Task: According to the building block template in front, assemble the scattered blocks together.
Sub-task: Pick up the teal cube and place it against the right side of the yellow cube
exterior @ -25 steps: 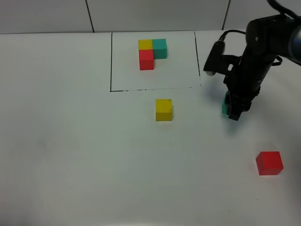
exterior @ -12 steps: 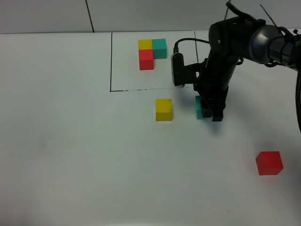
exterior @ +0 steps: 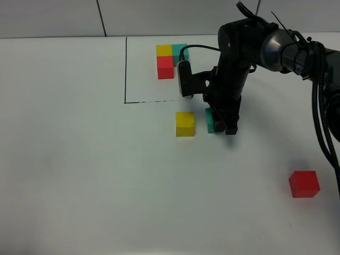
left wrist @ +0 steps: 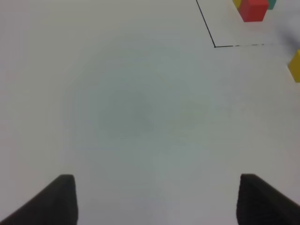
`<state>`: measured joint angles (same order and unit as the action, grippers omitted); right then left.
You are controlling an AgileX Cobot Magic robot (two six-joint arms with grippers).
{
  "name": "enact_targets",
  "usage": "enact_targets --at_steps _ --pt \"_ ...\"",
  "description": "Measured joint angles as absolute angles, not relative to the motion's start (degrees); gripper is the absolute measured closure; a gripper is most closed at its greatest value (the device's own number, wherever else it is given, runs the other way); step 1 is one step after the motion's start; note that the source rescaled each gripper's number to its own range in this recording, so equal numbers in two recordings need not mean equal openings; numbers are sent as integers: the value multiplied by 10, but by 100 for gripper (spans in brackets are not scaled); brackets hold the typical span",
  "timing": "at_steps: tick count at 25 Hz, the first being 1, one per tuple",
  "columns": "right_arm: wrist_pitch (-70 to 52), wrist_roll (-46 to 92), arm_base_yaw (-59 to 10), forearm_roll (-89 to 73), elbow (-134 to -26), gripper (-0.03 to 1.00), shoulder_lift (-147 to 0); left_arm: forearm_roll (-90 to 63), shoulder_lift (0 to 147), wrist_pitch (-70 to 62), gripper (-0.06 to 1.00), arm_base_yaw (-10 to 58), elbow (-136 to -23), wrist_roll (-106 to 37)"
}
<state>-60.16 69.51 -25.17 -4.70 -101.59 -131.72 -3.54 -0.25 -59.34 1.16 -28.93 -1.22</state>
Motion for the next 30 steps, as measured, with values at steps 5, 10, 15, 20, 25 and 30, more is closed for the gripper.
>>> enact_targets --at_steps 5,10,15,20,25,30 --pt "-601 701 -254 -64 -1019 95 -1324 -35 -3 -593 33 12 -289 -12" --pt "-596 705 -256 -72 -1019 95 -1324 -35 -3 -593 33 12 -289 -12" --pt "-582 699 -259 -76 -1020 95 -1325 -35 -3 -593 33 12 -289 -12" --pt "-579 695 -259 -76 -1020 95 -1325 -35 -3 -593 33 12 -289 -12" --pt "-580 686 -259 -80 -1020 95 -1325 -35 -3 -593 33 12 -289 -12" --pt "-598 673 -259 -90 -1020 95 -1325 -35 -3 -593 33 12 -289 -12"
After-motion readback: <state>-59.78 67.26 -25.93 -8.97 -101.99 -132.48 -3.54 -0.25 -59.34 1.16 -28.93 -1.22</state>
